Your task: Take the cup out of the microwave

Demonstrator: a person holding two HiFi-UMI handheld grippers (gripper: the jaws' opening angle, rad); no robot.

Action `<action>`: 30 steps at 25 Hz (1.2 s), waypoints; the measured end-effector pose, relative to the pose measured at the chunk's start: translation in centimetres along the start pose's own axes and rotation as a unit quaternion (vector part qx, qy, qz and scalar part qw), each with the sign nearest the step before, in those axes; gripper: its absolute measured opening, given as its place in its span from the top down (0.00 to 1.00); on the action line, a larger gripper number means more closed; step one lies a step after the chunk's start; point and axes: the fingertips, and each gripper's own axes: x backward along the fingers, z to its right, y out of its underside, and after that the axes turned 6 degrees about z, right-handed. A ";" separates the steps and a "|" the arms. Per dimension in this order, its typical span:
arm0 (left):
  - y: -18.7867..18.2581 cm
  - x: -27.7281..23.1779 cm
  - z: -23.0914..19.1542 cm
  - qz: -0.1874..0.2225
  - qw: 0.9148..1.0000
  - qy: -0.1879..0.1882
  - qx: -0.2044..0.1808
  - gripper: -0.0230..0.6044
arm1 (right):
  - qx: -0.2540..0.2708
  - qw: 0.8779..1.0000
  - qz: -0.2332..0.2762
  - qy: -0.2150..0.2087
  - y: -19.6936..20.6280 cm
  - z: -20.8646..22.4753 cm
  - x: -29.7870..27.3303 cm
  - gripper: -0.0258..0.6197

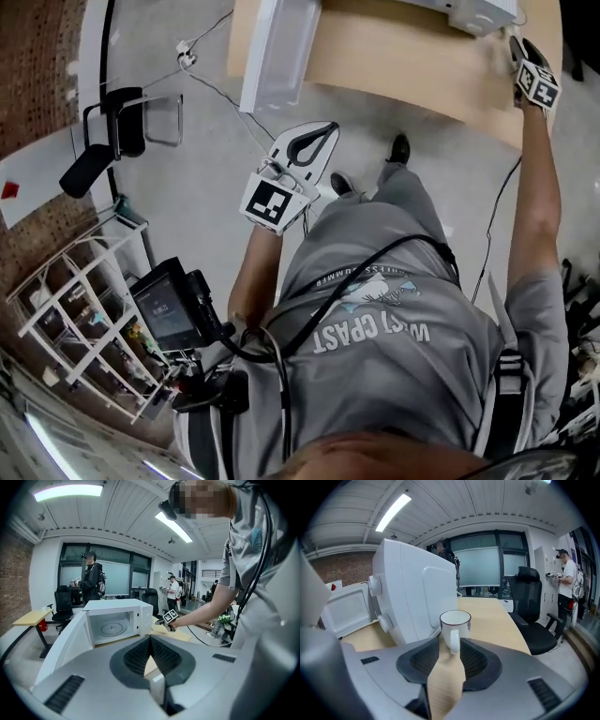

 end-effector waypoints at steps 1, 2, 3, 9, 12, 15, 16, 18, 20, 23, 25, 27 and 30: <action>0.2 0.4 0.0 0.002 1.000 0.001 -0.002 0.89 | 0.001 1.000 0.000 0.000 0.0 -0.5 0.3 0.78; 0.3 0.8 0.0 0.002 1.000 -0.001 -0.001 0.89 | 0.002 1.000 0.001 -0.001 -0.2 -1.1 0.6 0.78; 0.3 1.4 0.0 0.003 1.000 -0.002 0.002 0.89 | 0.001 1.000 0.003 0.000 -0.3 -1.6 1.0 0.78; 0.3 5.4 1.7 0.034 0.999 0.010 -0.007 0.89 | 0.005 1.000 0.018 0.016 -1.4 -4.0 6.1 0.78; 0.2 7.8 3.1 0.051 0.998 0.018 -0.013 0.89 | 0.013 0.999 0.037 0.026 -3.5 -5.3 10.1 0.78; 2.1 9.4 5.1 0.056 0.998 0.026 -0.013 0.89 | 0.020 0.997 0.062 0.031 -3.4 -6.6 14.0 0.78; 2.6 9.7 5.5 0.059 0.998 0.029 -0.014 0.89 | 0.022 0.997 0.070 0.028 -3.4 -7.1 15.0 0.78; 2.8 10.6 5.5 0.068 0.997 0.033 -0.017 0.89 | 0.022 0.996 0.084 0.018 -4.3 -8.5 16.4 0.78; 2.1 12.0 5.0 0.077 0.996 0.035 -0.020 0.89 | 0.021 0.995 0.095 0.013 -6.1 -10.2 18.0 0.78; 1.5 14.9 4.8 0.091 0.995 0.038 -0.024 0.89 | 0.022 0.993 0.115 0.005 -8.6 -13.4 21.3 0.88; 1.8 17.0 5.1 0.098 0.994 0.040 -0.029 0.89 | 0.020 0.991 0.133 -0.003 -9.4 -15.9 23.8 0.93; 2.1 19.2 5.4 0.105 0.993 0.041 -0.034 0.89 | 0.022 0.989 0.149 -0.007 -10.3 -18.4 26.5 0.94; 2.5 23.1 5.6 0.113 0.992 0.039 -0.037 0.89 | 0.024 0.984 0.174 -0.022 -11.8 -23.4 30.3 0.94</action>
